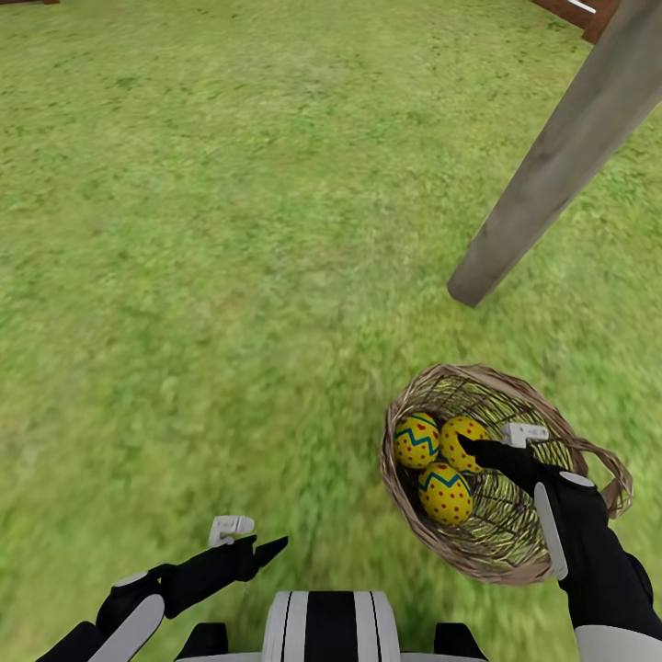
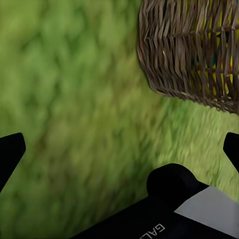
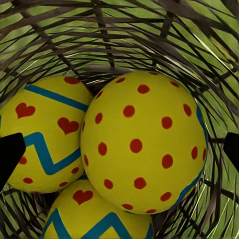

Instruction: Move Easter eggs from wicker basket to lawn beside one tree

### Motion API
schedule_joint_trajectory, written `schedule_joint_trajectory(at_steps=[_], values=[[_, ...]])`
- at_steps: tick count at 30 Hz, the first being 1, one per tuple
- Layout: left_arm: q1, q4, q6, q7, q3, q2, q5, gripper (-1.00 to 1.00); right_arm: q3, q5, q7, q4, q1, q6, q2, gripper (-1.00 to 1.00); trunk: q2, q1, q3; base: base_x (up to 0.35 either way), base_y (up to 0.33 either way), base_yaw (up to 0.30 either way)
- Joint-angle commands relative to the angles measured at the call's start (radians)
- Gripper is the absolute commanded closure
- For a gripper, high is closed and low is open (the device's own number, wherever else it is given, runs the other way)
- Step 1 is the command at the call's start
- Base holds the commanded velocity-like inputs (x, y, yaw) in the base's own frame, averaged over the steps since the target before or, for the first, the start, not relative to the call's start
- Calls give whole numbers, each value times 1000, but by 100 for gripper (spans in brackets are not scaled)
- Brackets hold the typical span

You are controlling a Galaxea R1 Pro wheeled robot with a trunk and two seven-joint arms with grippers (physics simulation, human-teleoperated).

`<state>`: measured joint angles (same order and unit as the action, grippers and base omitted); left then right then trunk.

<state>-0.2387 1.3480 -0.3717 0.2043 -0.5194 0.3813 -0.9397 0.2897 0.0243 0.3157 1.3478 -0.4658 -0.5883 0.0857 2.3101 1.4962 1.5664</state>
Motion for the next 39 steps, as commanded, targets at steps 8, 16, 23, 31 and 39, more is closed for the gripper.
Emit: schedule_joint_trajectory(at_steps=[8, 16, 23, 31, 39], values=[[-1, 0, -4, 0, -2, 1, -8, -100, 3, 2, 6, 0, 0, -5, -1, -100, 0, 0, 10, 0, 0, 0], [-1, 0, -4, 0, -2, 1, -7, -100, 3, 2, 8, 2, 0, -4, 0, -100, 0, 0, 11, 0, 0, 0], [-1, 0, -5, 0, -4, 0, -7, -100, 3, 2, 8, 0, 0, -4, 0, -100, 0, 0, 19, 0, 0, 0], [-1, 0, -5, 0, -4, 0, -7, -100, 3, 1, 9, 1, 0, -3, -1, -100, 14, 8, 33, 0, 0, 0], [-1, 0, -5, 1, -6, 0, -7, -100, 3, 3, 7, 1, 0, -4, 1, -100, 70, 38, 58, 0, 0, 0]])
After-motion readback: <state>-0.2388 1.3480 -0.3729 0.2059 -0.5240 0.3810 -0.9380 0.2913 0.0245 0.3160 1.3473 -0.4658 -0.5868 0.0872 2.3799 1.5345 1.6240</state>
